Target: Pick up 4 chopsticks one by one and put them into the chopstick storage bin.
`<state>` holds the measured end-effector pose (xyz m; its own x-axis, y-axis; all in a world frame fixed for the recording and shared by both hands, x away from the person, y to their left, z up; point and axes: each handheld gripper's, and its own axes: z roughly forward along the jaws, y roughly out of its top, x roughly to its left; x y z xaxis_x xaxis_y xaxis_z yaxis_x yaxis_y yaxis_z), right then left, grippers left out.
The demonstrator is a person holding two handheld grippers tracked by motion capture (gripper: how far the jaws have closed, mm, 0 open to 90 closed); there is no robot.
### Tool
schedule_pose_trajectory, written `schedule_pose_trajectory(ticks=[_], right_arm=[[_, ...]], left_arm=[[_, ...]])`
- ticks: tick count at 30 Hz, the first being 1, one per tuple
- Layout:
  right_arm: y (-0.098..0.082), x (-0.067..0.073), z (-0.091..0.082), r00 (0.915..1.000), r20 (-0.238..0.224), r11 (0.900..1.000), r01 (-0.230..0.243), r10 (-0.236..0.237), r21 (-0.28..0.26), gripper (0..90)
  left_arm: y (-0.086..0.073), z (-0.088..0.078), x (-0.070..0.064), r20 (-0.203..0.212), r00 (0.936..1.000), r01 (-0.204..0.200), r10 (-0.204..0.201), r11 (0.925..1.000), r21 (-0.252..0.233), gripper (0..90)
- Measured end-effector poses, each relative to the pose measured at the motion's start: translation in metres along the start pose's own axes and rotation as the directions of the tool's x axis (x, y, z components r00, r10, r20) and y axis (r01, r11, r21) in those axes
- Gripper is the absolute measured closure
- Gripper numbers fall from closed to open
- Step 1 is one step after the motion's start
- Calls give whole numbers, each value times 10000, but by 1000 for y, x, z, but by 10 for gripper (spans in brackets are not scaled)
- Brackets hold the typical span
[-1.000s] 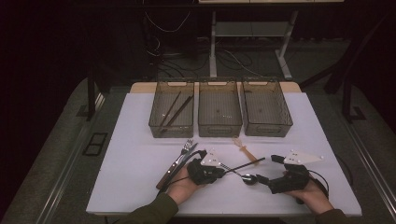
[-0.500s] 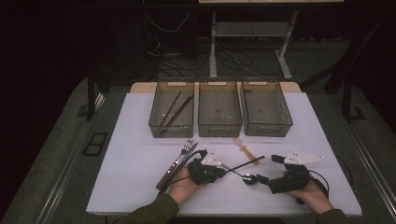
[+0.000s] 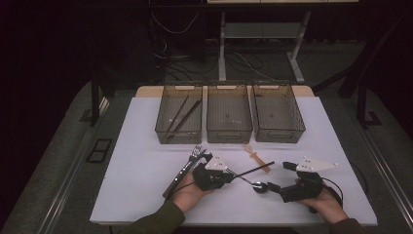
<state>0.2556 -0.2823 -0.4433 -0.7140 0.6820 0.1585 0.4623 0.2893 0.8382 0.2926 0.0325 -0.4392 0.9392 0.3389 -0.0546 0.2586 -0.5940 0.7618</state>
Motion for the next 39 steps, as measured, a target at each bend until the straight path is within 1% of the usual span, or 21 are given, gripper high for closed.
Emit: schedule_pose_trajectory(ticks=[4, 9, 10, 11, 16, 17, 20, 28, 31, 33, 37, 39], right_arm=[[0, 0, 0, 10000, -5, 10000, 0, 0, -3, 9], [0, 0, 0, 10000, -20, 10000, 4, -4, -6, 9], [0, 0, 0, 10000, -19, 10000, 8, -8, -6, 9], [0, 0, 0, 10000, -18, 10000, -5, 5, 3, 9], [0, 0, 0, 10000, -31, 10000, -2, 2, -4, 9], [0, 0, 0, 10000, -28, 10000, -12, 12, -7, 9], [0, 0, 0, 10000, -26, 10000, -12, 12, -12, 9], [0, 0, 1, 10000, -44, 10000, 10, -10, -8, 9], [0, 0, 2, 10000, -37, 10000, -16, 16, 0, 9], [0, 1, 2, 10000, -62, 10000, -15, 15, 41, 9], [0, 1, 2, 10000, -63, 10000, -3, 3, 40, 9], [0, 1, 2, 10000, -65, 10000, -18, 18, 37, 9]], left_arm=[[0, -4, 0, 72, 9997, 230, -229, 9997, -108, 859], [1, -8, 1, 139, 9995, 270, -267, 9994, -229, 859], [2, -9, 1, 148, 9997, 173, -170, 9996, -213, 859], [2, -10, 1, 196, 9995, 245, -240, 9994, -262, 859], [4, -15, 1, 232, 9996, 147, -140, 9994, -304, 859], [4, -16, 2, 186, 9998, 121, -114, 9993, -341, 859], [4, -21, 4, 238, 9994, 268, -258, 9987, -441, 859], [4, -39, 13, 328, 9987, 411, -390, 9970, -656, 860], [5, -46, 17, 309, 9990, 349, -330, 9974, -635, 859], [4, -50, 20, 329, 9986, 427, -404, 9967, -695, 859], [2, -56, 24, 375, 9986, 398, -376, 9974, -604, 859], [2, -59, 26, 349, 9985, 452, -431, 9970, -622, 859]])
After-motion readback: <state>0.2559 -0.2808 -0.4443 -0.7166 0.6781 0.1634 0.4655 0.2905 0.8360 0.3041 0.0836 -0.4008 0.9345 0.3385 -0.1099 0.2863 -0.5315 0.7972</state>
